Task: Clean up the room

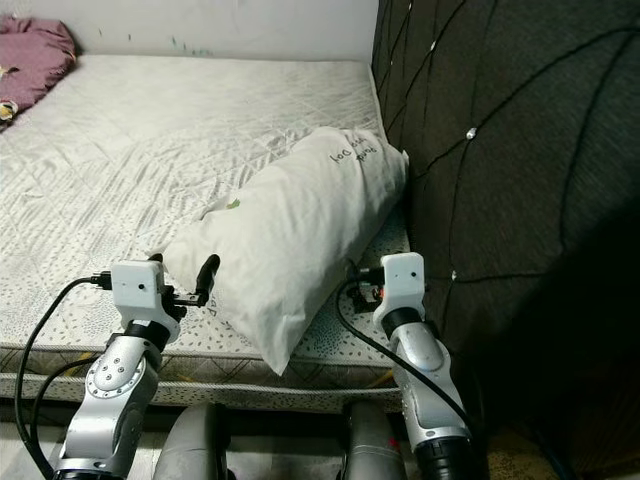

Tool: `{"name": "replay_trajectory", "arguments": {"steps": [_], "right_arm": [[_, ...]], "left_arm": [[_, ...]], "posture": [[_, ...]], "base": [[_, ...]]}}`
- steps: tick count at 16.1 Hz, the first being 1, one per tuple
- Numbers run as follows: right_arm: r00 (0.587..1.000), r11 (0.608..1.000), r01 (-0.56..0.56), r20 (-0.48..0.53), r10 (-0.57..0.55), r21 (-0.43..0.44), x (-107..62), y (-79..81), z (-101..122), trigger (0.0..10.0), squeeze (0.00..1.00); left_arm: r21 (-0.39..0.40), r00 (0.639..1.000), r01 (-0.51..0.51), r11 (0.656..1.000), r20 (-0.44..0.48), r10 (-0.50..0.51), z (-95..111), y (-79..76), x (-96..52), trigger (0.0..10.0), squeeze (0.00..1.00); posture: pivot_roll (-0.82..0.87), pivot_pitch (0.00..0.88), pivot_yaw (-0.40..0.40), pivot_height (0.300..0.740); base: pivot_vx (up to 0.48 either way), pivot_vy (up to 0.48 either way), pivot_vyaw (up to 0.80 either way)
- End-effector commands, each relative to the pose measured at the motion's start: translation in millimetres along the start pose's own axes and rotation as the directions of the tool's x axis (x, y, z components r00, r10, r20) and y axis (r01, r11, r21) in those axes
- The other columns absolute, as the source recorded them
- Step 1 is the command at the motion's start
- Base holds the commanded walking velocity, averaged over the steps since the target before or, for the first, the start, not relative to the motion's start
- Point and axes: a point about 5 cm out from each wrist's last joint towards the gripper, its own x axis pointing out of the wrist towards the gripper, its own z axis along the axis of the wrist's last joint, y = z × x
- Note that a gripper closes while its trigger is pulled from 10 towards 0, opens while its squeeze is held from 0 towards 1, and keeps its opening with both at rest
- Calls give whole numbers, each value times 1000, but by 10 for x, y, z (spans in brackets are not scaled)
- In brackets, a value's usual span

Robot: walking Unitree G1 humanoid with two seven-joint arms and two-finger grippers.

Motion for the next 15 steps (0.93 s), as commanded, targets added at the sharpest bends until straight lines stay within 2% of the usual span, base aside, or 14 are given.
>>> {"name": "replay_trajectory", "arguments": {"steps": [1, 6, 15], "right_arm": [[1000, 1000, 9, 23, -9, 4, 8, -19, 52, 10000, 0], [999, 1000, -10, 32, 10, -1, 36, 12, 69, 10000, 0], [1000, 1000, -17, 20, 17, -8, 41, 28, 57, 10000, 0]], "left_arm": [[4, 1000, 11, 1000, -6, -11, 5, -5, 7, 10000, 0], [10, 1000, 3, 1000, -6, -3, 9, 2, 3, 10000, 0], [12, 1000, -9, 1000, -7, 9, 24, 15, -2, 10000, 0]], "posture": [[-77, 0, 7, 627], [-67, 0, -4, 577], [-61, 0, 3, 577]], "base": [[0, 0, 0], [0, 0, 0], [0, 0, 0]]}}
